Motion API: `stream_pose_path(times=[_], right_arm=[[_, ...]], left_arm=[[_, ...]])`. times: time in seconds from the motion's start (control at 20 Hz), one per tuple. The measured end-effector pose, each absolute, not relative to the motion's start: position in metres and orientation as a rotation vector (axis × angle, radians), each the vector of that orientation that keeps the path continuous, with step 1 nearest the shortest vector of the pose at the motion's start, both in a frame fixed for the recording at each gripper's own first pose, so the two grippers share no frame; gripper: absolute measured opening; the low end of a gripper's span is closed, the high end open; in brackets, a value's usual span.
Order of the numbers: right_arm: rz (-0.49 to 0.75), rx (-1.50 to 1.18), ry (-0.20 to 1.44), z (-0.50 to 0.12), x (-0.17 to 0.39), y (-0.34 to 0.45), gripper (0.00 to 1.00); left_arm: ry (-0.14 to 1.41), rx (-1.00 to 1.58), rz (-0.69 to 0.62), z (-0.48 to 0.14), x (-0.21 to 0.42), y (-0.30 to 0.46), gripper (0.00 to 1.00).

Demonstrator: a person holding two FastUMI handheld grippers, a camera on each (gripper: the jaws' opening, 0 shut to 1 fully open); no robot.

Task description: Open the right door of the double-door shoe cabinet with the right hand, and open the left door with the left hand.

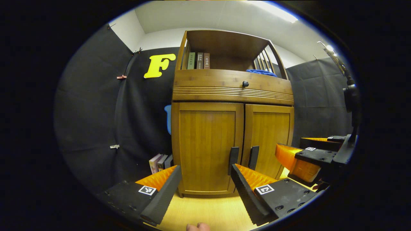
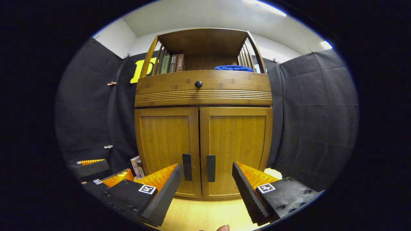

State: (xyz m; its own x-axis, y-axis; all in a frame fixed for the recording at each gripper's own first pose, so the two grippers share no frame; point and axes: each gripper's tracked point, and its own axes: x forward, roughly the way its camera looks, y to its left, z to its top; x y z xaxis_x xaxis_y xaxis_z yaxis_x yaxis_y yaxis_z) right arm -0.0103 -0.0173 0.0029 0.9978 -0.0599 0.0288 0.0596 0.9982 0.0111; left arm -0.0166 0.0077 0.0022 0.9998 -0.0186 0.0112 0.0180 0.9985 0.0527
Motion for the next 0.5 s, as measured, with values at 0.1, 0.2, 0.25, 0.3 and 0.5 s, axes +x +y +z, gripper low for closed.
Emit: stream_pose_path(times=[0.1, 0.2, 0.25, 0.3, 0.5], right_arm=[[-0.081, 0.023, -0.037, 0.008, -0.014, -0.026, 0.95], [-0.106, 0.037, -0.052, 0.011, -0.014, -0.036, 0.95], [-0.115, 0.039, -0.055, 0.010, -0.014, -0.040, 0.98], [-0.123, 0.035, -0.056, 0.009, -0.013, -0.045, 0.98], [-0.137, 0.023, -0.060, 0.009, -0.009, -0.052, 0.98]], left_arm=[[-0.026, 0.065, -0.029, 0.007, -0.016, 0.004, 0.96], [-0.034, 0.053, -0.048, 0.008, -0.015, 0.000, 0.96], [-0.036, 0.045, -0.059, 0.009, -0.014, -0.002, 0.96], [-0.033, 0.042, -0.063, 0.008, -0.014, -0.001, 0.96], [-0.042, 0.061, -0.065, 0.010, -0.007, 0.007, 0.96]])
